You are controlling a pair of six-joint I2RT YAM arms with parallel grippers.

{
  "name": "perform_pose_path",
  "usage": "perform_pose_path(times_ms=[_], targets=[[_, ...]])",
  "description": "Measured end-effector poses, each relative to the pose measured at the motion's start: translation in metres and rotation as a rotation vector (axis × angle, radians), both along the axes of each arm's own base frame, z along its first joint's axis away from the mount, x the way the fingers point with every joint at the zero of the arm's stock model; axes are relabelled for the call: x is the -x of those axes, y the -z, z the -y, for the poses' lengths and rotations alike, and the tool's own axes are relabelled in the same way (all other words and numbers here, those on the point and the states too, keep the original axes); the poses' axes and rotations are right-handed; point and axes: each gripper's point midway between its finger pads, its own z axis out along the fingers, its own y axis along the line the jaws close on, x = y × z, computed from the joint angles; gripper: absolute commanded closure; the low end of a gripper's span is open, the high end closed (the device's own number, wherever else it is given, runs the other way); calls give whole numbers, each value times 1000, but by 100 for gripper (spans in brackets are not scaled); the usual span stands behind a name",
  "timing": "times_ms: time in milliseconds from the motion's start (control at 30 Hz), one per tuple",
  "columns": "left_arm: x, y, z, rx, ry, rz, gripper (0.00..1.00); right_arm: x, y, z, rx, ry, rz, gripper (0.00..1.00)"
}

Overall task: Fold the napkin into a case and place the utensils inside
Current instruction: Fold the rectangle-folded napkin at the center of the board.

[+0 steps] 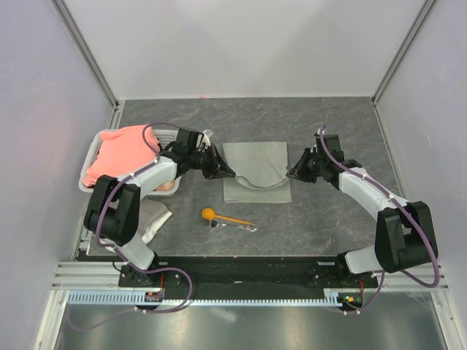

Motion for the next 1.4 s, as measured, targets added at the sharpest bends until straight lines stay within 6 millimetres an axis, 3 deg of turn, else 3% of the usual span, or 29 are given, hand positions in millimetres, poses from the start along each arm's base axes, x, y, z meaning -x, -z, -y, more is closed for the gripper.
perform_pose_path(times_ms=[33, 100, 133, 233, 300, 367, 433, 633, 700, 833, 1400], targets=[[4, 1, 1, 6, 8, -1, 98, 6, 3, 4, 22, -7, -15, 100], [17, 10, 0, 3, 21, -27, 98, 20, 9, 11, 61, -28, -41, 86], [24, 16, -1, -1, 26, -47, 98, 26, 13, 14, 79, -41, -53, 73], [50, 45, -9, -34, 35, -132, 97, 48, 32, 22, 132, -87, -98, 52], [66, 61, -14, -57, 39, -188, 95, 67, 51, 27, 162, -116, -147, 47], [73, 70, -16, -69, 40, -218, 91, 81, 63, 31, 175, -133, -190, 36], [75, 72, -16, -74, 48, -218, 79, 88, 69, 32, 177, -142, -210, 32], [76, 71, -15, -95, 60, -173, 60, 81, 65, 28, 158, -144, -174, 31], [76, 67, -17, -101, 58, -150, 48, 76, 64, 27, 147, -136, -162, 31], [74, 64, -18, -108, 56, -122, 45, 67, 69, 27, 127, -110, -161, 35], [80, 79, -28, -180, 54, -147, 44, 55, 82, 28, 71, -50, -179, 59]])
